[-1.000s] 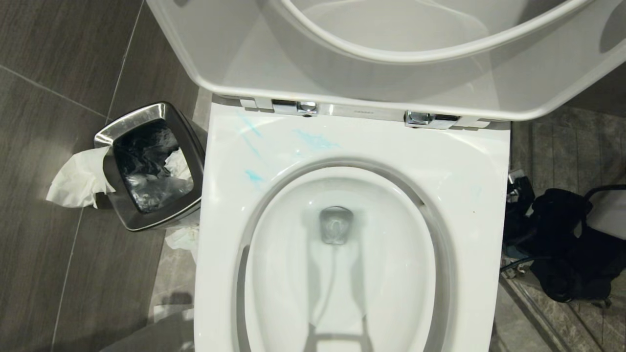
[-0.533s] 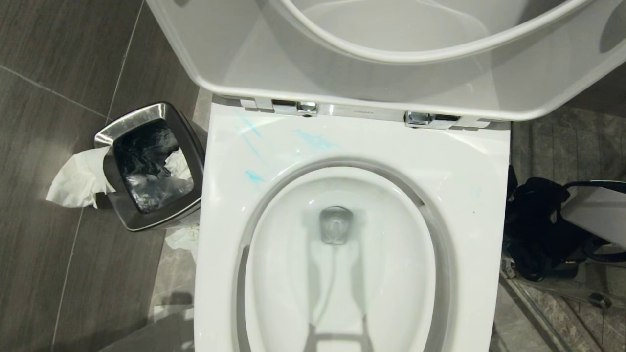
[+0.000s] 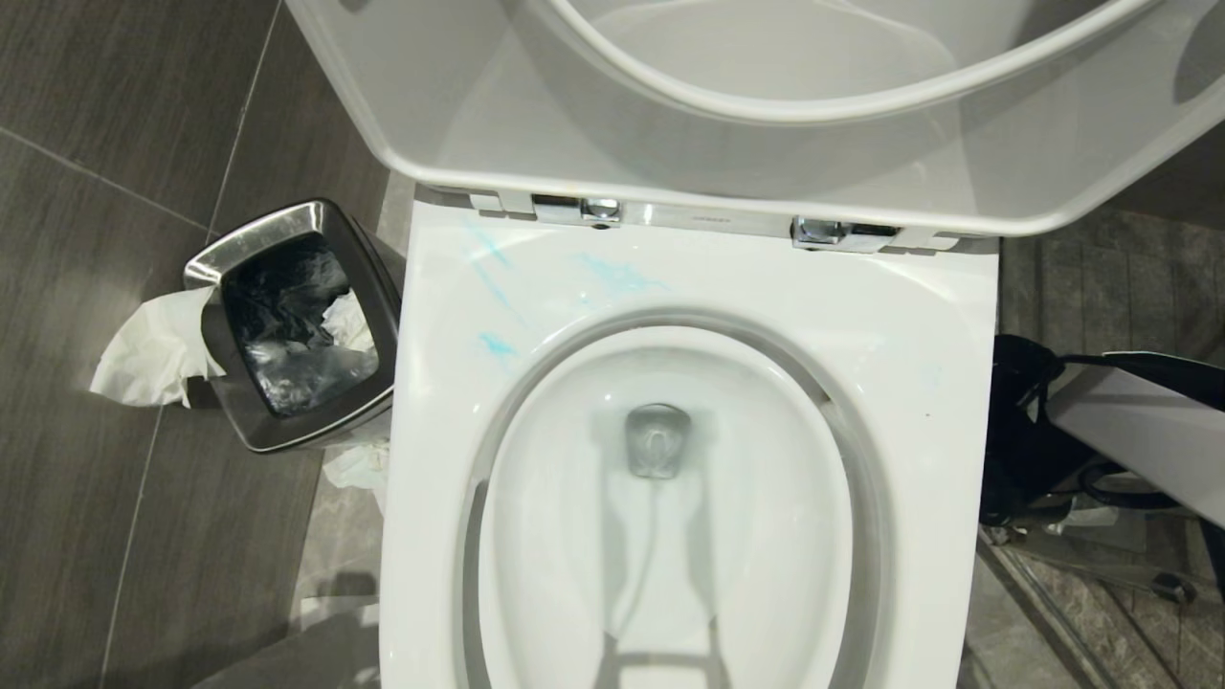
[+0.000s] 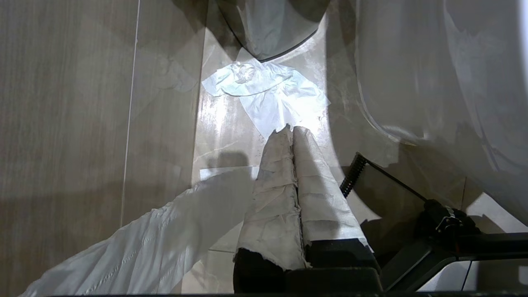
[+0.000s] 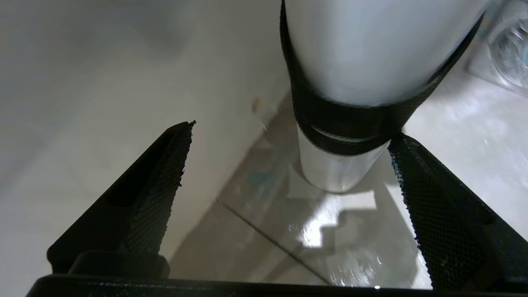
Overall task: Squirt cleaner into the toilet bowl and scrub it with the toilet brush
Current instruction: Pour in the cleaning agent
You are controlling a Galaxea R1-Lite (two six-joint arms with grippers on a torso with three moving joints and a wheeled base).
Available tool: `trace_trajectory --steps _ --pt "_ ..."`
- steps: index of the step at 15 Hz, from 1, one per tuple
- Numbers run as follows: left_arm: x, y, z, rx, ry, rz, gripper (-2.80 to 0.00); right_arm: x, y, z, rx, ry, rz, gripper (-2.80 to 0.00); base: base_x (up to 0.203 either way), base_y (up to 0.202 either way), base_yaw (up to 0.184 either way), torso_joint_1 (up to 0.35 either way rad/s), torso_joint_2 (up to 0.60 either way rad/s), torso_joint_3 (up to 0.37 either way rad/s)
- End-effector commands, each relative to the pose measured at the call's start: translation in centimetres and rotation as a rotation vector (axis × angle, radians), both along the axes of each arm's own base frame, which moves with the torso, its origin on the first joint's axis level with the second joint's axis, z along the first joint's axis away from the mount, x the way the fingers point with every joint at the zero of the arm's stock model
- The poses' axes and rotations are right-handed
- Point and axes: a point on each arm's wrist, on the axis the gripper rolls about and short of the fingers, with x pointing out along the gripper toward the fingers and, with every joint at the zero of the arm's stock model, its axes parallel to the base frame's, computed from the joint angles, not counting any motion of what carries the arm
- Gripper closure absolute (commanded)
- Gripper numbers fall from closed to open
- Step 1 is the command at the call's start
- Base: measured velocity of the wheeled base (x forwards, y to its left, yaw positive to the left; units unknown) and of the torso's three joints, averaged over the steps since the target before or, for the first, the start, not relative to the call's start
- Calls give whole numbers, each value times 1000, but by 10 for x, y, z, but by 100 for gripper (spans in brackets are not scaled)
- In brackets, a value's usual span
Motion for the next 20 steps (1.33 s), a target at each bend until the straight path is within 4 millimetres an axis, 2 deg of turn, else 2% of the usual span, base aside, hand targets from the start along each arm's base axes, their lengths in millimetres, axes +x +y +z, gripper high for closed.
trace_trajectory --steps 1,7,15,20 --pt "0 0 0 1 3 0 0 2 6 0 -2 -16 16 -280 0 0 0 0 0 0" --pt "0 0 0 0 2 0 0 4 6 2 -10 -35 1 -280 0 0 0 0 0 0" --pt "0 0 0 0 2 0 0 9 6 21 -1 -103 -14 -280 0 0 0 0 0 0" --pt "0 0 0 0 3 0 0 21 6 20 3 -139 -15 -280 0 0 0 0 0 0"
